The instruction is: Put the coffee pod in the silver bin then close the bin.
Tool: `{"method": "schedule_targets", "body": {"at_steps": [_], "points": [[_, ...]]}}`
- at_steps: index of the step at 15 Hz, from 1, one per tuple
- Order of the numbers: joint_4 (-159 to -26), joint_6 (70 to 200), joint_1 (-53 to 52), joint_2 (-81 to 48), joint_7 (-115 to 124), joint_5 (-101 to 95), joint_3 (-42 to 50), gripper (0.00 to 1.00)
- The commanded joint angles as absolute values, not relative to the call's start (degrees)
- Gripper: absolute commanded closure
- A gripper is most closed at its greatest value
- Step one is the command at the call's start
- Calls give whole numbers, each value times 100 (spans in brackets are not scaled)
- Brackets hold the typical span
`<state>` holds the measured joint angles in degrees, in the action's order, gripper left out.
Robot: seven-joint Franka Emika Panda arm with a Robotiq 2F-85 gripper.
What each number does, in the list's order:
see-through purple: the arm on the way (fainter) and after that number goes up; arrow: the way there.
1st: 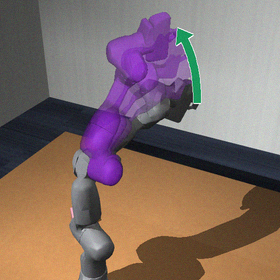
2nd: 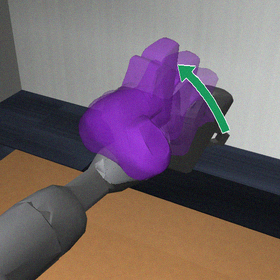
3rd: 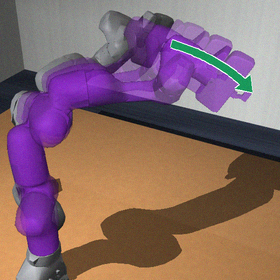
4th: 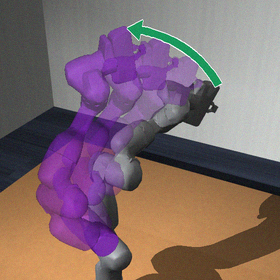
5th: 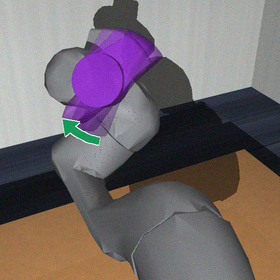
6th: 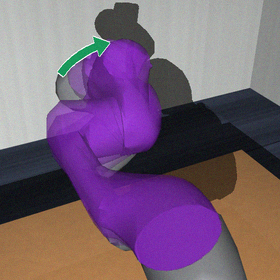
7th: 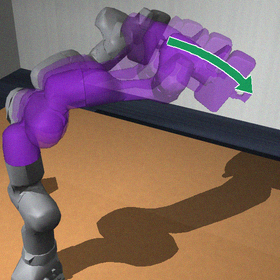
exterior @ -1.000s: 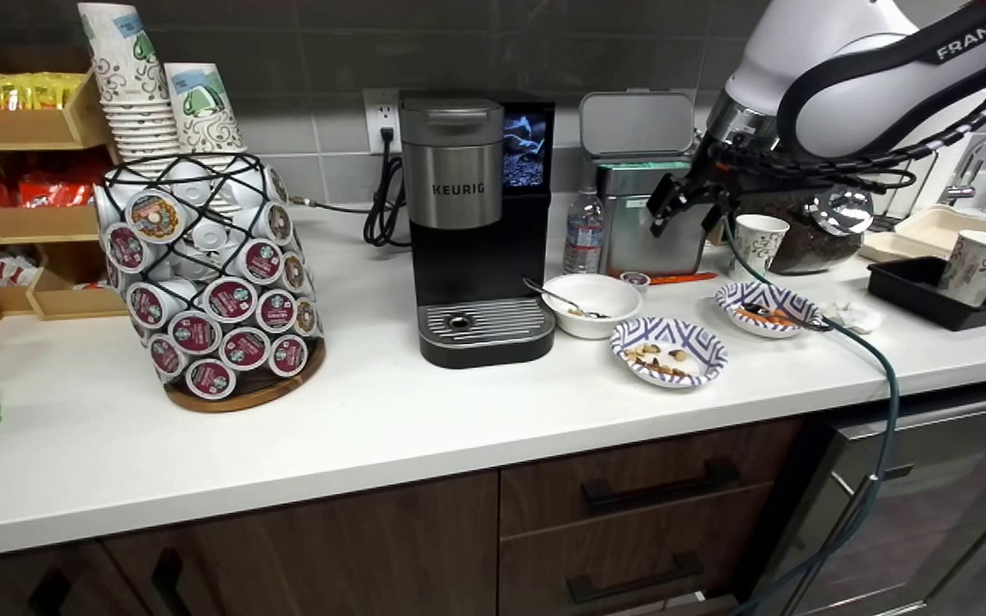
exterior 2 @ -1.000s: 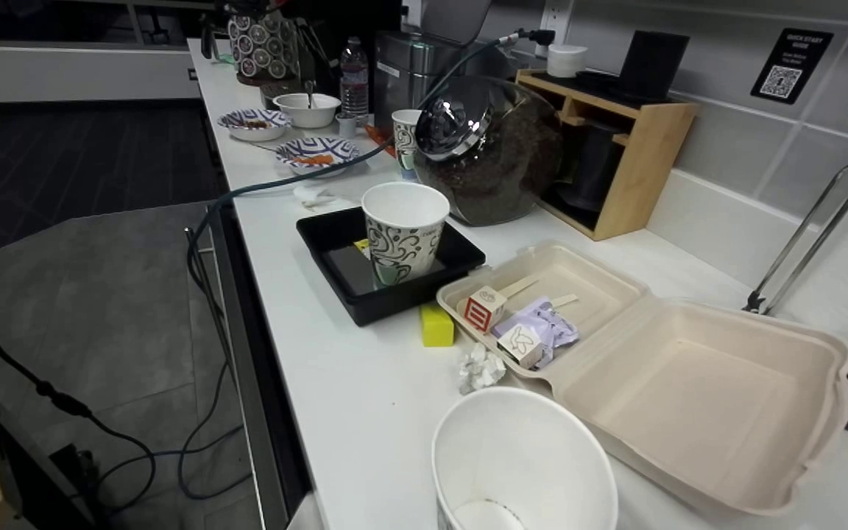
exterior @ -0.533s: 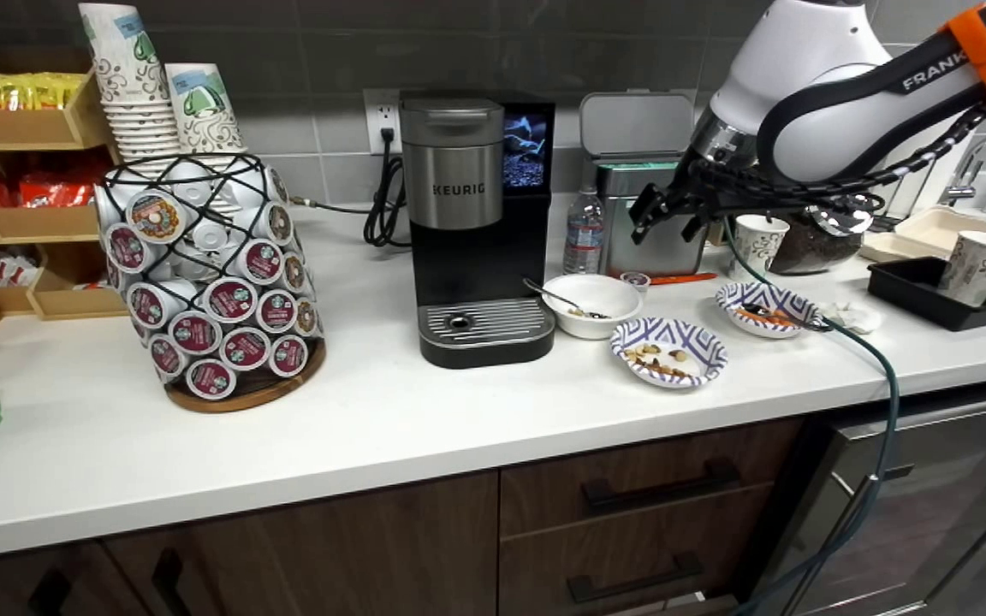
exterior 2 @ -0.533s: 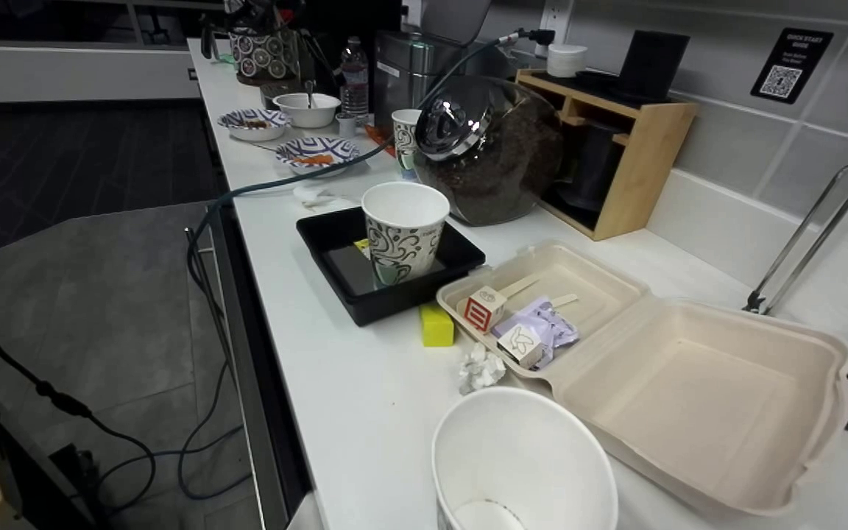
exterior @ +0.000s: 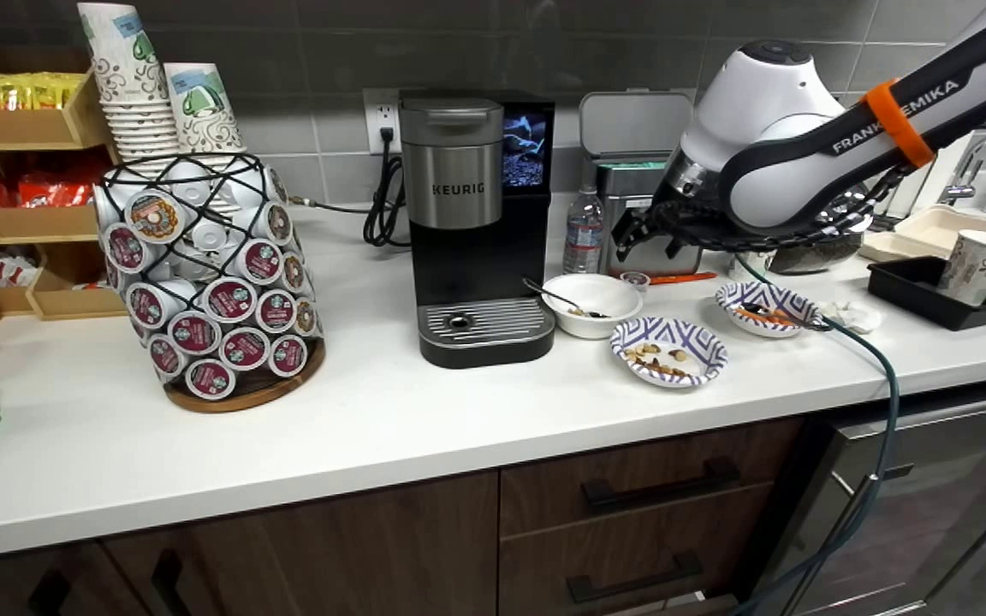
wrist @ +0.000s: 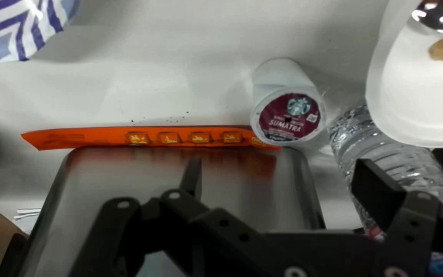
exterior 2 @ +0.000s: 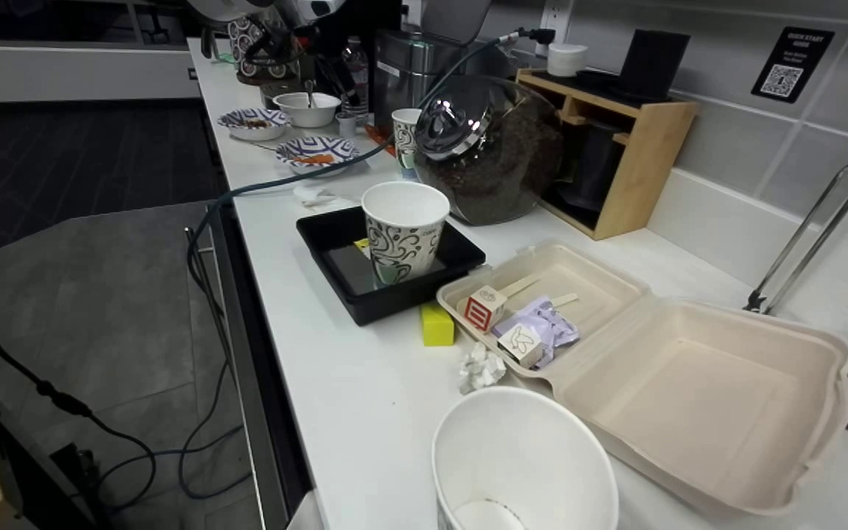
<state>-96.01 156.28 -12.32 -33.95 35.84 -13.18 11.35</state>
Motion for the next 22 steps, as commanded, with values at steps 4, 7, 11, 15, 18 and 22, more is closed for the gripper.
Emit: {"method": "schedule_targets", "body": {"at_steps": [4, 7, 11, 15, 18, 22], "points": [[-9093, 15429, -1363, -3934, 3761, -1134, 1313, 9], [-8985, 15386, -1373, -4041, 3760, -1058, 1333, 14], [-8893, 15258, -1347, -4101, 3712, -961, 1288, 19], [-8821, 15159, -1353, -4138, 3722, -912, 1292, 51], [-8828, 14999, -1435, -4083, 3834, -990, 1384, 81], [-8809, 14933, -1468, -4031, 3911, -1034, 1428, 100]]}}
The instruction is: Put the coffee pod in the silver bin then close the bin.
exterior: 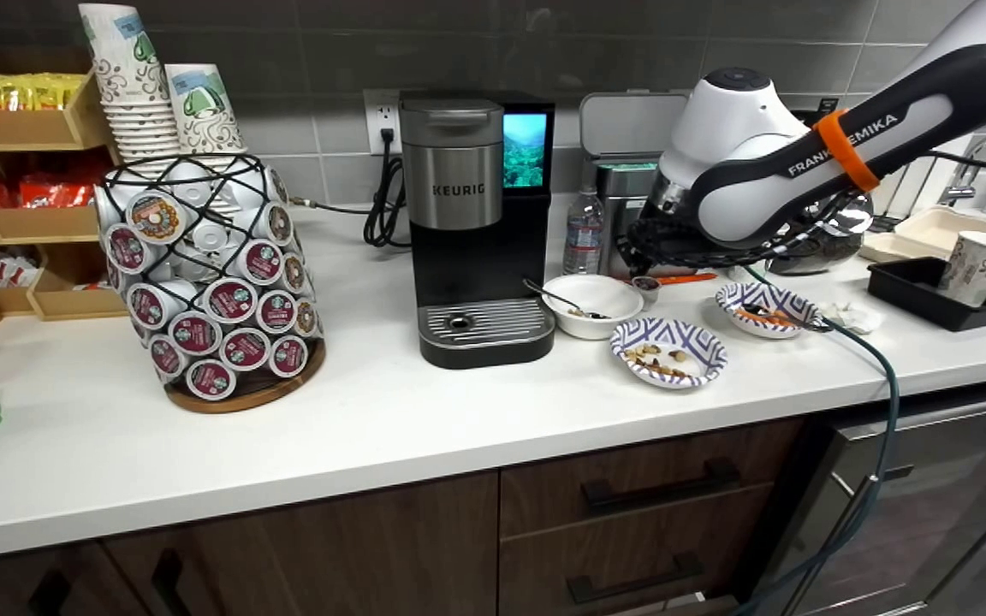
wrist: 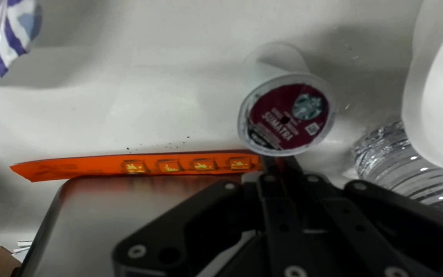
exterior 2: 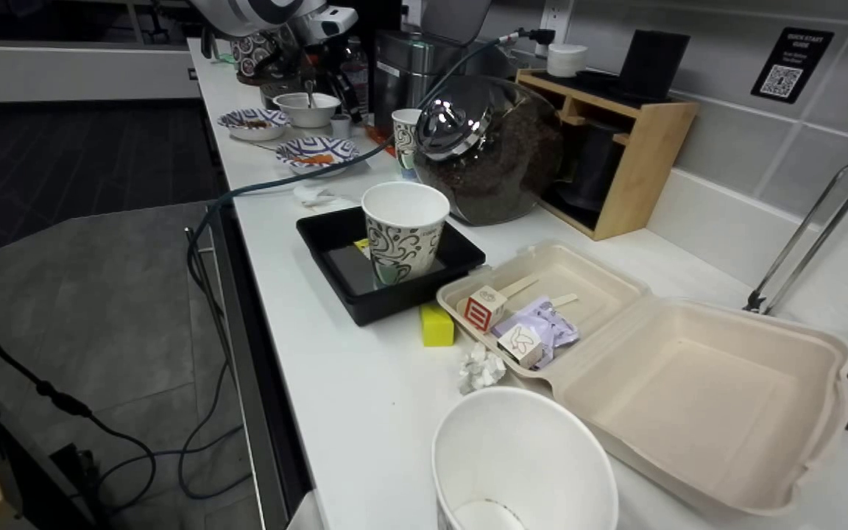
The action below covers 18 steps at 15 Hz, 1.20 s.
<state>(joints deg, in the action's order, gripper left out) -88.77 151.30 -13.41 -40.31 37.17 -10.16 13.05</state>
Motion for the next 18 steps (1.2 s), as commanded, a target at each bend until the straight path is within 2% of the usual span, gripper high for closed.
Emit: {"method": "schedule_targets", "body": {"at_steps": [1, 2, 3, 4, 7, 12, 13, 18], "points": [[-8796, 14873, -1473, -4018, 3927, -1034, 1444, 70], [-8795, 14823, -1477, -4003, 3948, -1040, 1455, 74], [-8825, 14786, -1472, -3969, 3945, -1040, 1447, 73], [-8852, 14815, -1502, -3957, 4000, -1079, 1487, 68], [-8901, 14802, -1524, -3918, 4069, -1074, 1496, 43], [-9028, 13998, -1374, -3634, 3843, -902, 1158, 6], [-9036, 13846, -1328, -3576, 3786, -860, 1065, 1], [-8932, 13560, -1154, -3542, 3754, -678, 787, 0]]}}
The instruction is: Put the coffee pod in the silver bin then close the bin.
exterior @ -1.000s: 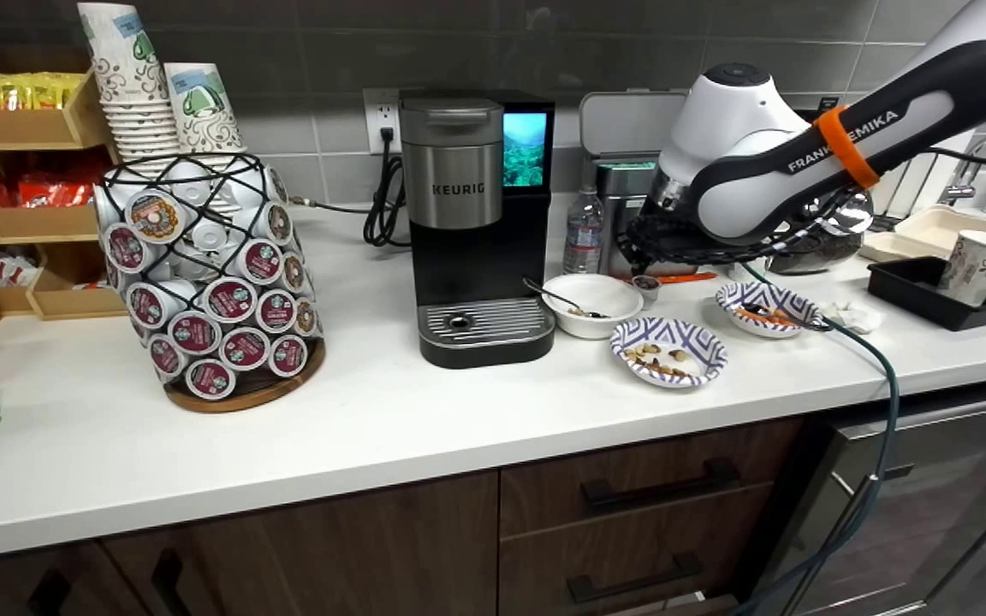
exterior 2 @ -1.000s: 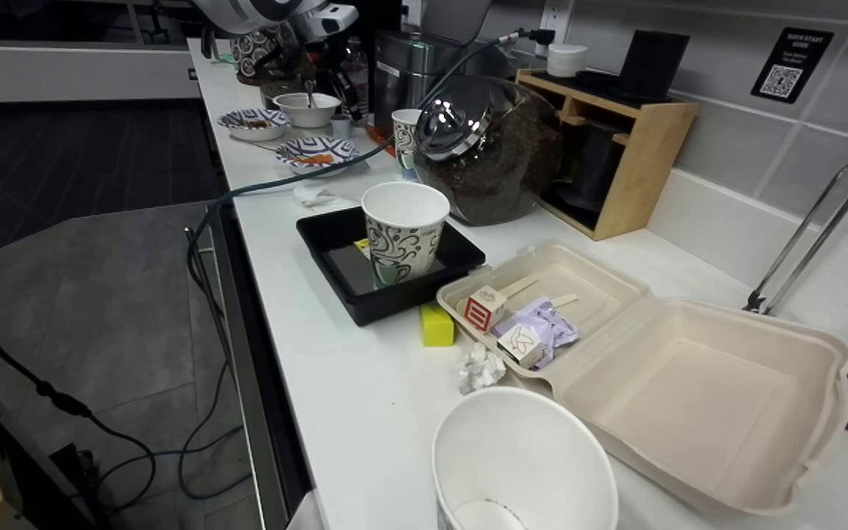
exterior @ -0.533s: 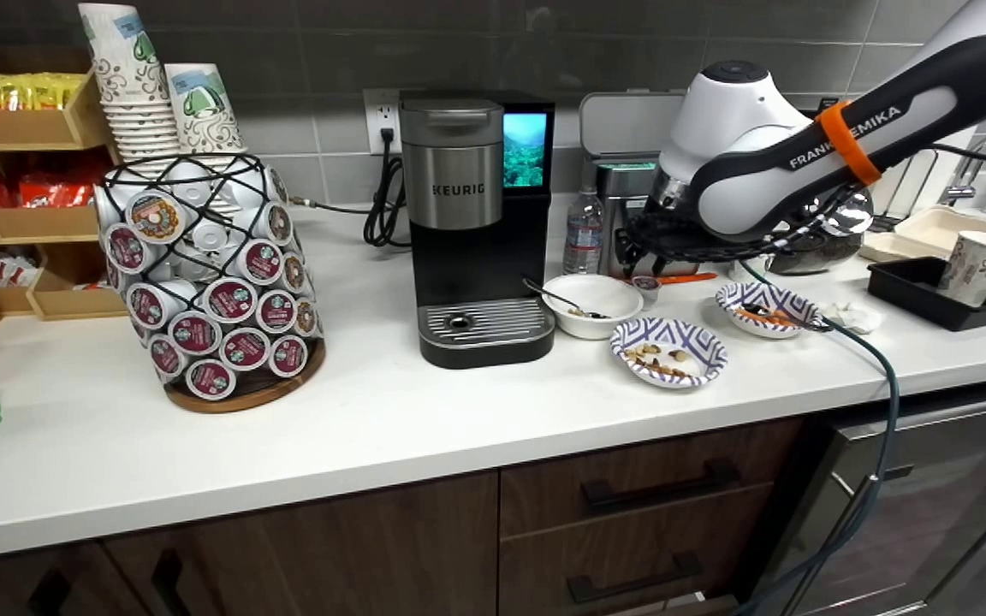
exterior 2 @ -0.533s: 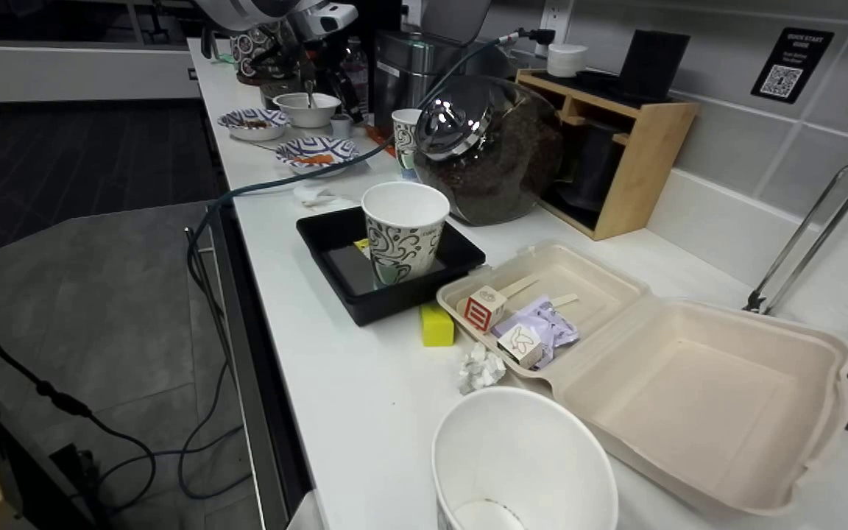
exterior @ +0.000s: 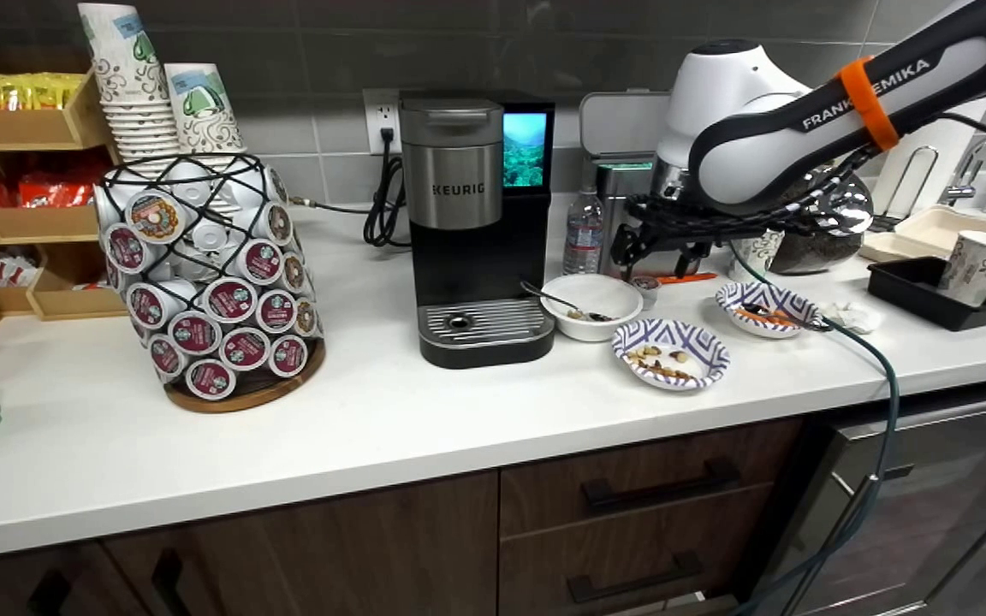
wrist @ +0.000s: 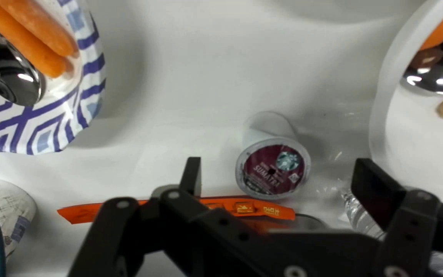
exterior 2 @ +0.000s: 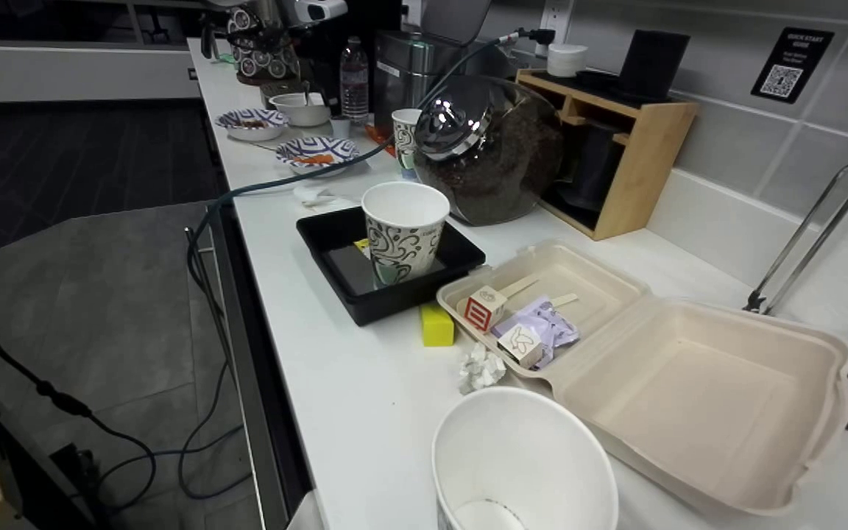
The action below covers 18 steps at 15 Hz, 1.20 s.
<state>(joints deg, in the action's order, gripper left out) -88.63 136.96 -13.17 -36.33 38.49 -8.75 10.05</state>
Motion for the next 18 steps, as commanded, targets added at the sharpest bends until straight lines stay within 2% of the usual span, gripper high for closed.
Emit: {"method": "schedule_targets", "body": {"at_steps": [1, 12, 14, 15, 16, 18], "points": [[-8902, 13606, -1091, -3576, 3710, -609, 734, 0], [-8743, 13839, -894, -3848, 3764, -383, 657, 0], [-8764, 13898, -897, -3845, 3747, -388, 656, 10], [-8768, 13962, -897, -3848, 3739, -390, 653, 28], [-8772, 14006, -895, -3849, 3727, -388, 648, 30], [-8772, 14089, -896, -3861, 3708, -394, 647, 47]]}}
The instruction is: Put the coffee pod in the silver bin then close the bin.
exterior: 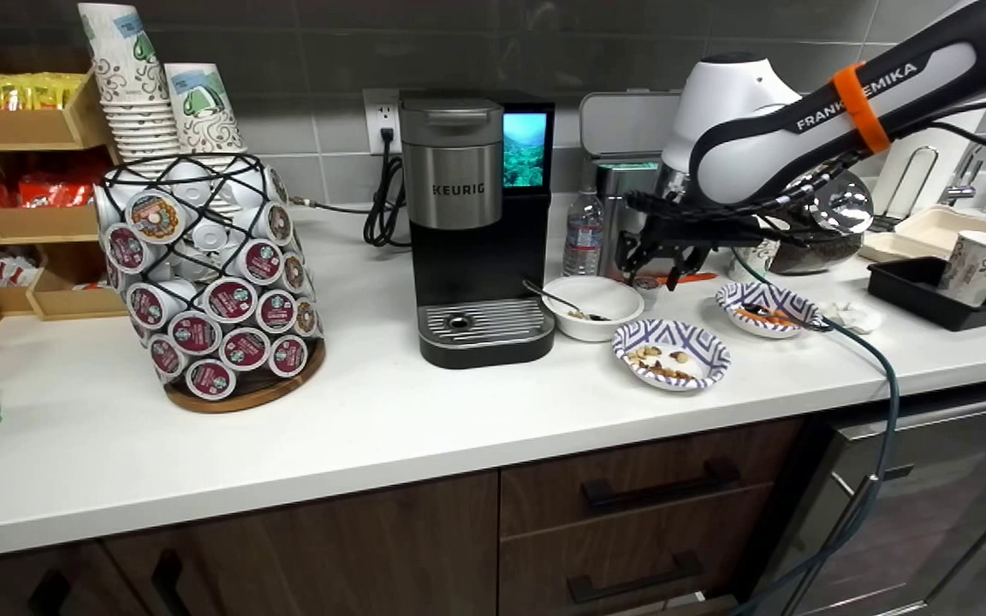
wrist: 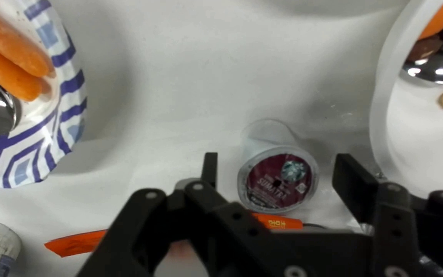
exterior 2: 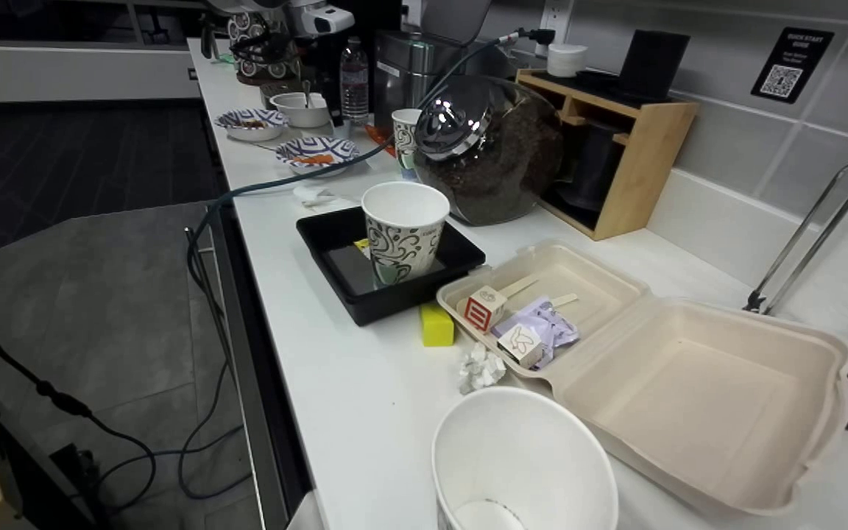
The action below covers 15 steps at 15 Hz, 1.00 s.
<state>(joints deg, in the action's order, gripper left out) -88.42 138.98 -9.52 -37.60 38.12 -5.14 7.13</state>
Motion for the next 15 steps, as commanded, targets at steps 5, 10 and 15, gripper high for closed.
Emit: {"method": "schedule_targets", "body": {"at_steps": [5, 10, 15], "points": [[-8790, 14136, -915, -3836, 3717, -398, 664, 75], [-9260, 13915, -909, -3118, 3428, -418, 603, 76], [-9649, 12966, -537, -2106, 2014, 33, 158, 76]]}}
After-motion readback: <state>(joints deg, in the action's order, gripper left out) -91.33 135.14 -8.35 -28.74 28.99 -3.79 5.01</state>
